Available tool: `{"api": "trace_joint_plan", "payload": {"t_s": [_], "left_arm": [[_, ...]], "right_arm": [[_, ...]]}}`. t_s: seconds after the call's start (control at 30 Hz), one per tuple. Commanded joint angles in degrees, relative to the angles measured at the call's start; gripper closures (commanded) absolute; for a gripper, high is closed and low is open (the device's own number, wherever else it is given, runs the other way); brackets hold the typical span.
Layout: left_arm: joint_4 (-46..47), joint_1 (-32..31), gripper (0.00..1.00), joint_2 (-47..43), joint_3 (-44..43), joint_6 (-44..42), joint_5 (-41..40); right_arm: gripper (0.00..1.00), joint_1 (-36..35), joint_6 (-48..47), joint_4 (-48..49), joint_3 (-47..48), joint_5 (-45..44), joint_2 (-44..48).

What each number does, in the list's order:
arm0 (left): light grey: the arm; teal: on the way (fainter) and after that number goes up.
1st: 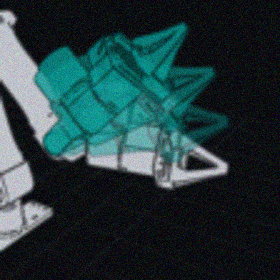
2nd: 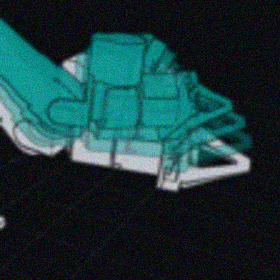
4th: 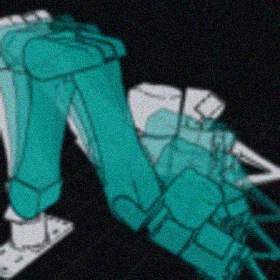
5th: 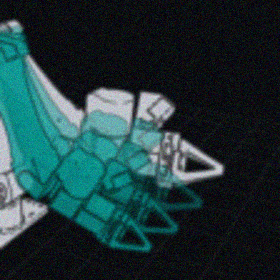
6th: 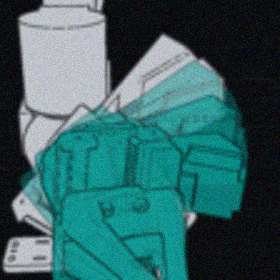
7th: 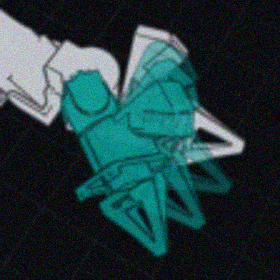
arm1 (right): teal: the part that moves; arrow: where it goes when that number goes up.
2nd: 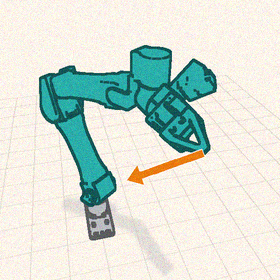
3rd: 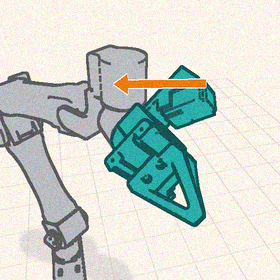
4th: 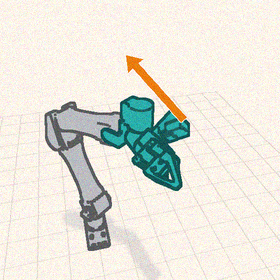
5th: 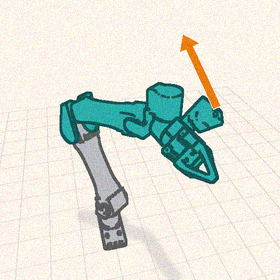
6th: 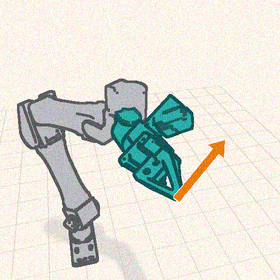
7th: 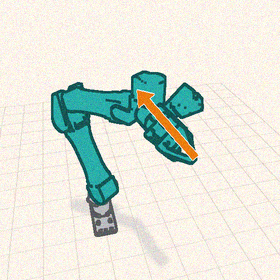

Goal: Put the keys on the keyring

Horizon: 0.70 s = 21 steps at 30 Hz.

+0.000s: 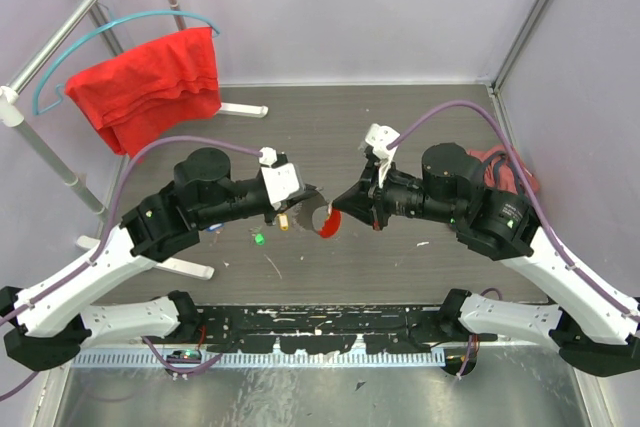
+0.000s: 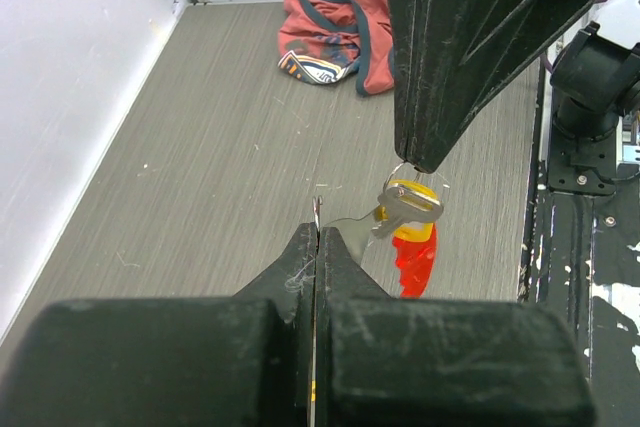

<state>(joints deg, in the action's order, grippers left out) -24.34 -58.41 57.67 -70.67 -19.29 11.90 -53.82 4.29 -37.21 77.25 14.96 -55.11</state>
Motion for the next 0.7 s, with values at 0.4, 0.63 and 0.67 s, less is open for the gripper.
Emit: {"api": "trace_joint_plan", "payload": {"t_s": [0.4,0.63,0.67], "left_arm": [[1.7,-0.4,1.0,-1.0,0.6,-0.4,0.2],[1.6,-0.4,1.0,-0.7,0.5,-0.3,0.4],[1.5,-0.4,1.0,-0.7,0.5,-0.3,0.4]], "right_arm": [[0.99,0.1,-0.3,-0.9,6.2,-6.0,1.5],[0.99,0.0,-3.0,-6.7,8.7,-13.4,2.0],[0.99,0.0,-3.1,-7.1,8.5,-13.8,1.7]]}}
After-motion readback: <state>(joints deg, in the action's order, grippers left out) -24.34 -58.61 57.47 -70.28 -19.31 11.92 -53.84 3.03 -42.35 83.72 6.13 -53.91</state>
